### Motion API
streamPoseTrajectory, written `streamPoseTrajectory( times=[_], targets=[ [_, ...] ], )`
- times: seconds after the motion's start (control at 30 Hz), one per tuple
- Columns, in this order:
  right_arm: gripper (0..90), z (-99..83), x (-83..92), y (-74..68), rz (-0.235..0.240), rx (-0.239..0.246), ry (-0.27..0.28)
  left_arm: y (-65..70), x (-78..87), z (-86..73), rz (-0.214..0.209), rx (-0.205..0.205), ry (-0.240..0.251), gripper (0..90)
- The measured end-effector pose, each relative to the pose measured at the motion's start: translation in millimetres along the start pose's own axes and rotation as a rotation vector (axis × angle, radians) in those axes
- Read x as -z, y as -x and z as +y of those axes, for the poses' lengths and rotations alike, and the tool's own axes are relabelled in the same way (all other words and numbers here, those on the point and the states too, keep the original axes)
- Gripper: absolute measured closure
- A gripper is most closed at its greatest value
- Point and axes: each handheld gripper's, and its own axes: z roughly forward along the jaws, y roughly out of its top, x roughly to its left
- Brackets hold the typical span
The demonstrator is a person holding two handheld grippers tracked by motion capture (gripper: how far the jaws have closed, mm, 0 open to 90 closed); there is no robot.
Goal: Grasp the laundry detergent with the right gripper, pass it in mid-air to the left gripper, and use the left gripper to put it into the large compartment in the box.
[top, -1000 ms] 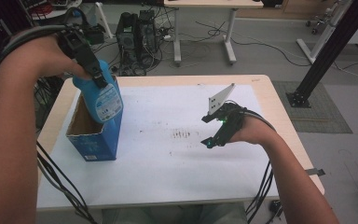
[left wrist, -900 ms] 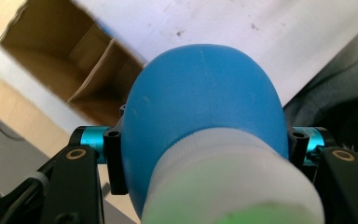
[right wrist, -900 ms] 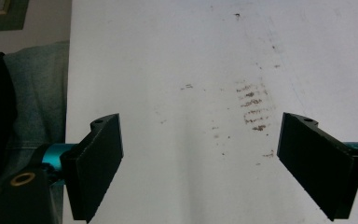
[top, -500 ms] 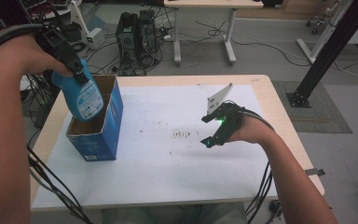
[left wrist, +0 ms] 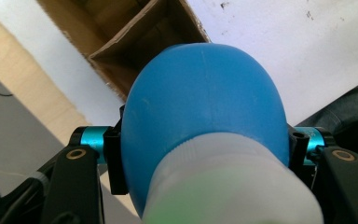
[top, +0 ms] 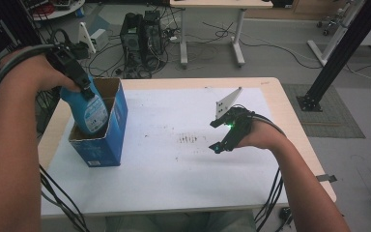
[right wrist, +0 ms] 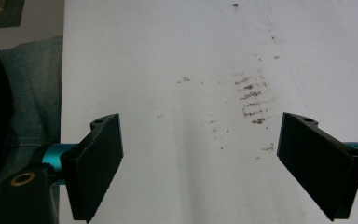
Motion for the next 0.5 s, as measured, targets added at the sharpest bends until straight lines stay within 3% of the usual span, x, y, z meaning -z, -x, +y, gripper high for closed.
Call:
streamPoseTrajectory(
  times=[0.1,0.13,0.33,0.37,0.4,0.43,0.5],
  targets=[
    [13.4,-0.3,-0.5,-0.1,0.000,0.004,0.003,-1.6,-15.6,0.7,-0.009,-0.015,-0.010,38.1],
    [13.4,0.1,0.0,0.2,0.002,0.011,-0.004,-0.7,-22.1,0.8,-0.014,-0.002,0.000,38.2],
    [13.4,0.1,0.4,-1.9,0.005,0.009,-0.008,-2.5,-52.6,1.9,-0.038,-0.034,-0.034,38.2],
    [13.4,-0.2,0.7,-1.8,0.002,0.013,-0.007,-3.8,-61.2,2.4,-0.031,-0.054,-0.049,38.1],
    [13.4,-0.2,0.7,-1.8,0.002,0.013,-0.007,-3.8,-61.2,2.4,-0.031,-0.054,-0.049,38.2],
    [13.4,-0.4,1.1,-2.6,0.006,0.001,-0.014,-5.0,-64.0,2.8,-0.035,-0.078,-0.067,38.2],
    [13.4,-0.9,0.3,-1.9,0.001,0.016,-0.005,-6.7,-71.2,2.4,-0.039,-0.078,-0.069,38.1]
  ],
)
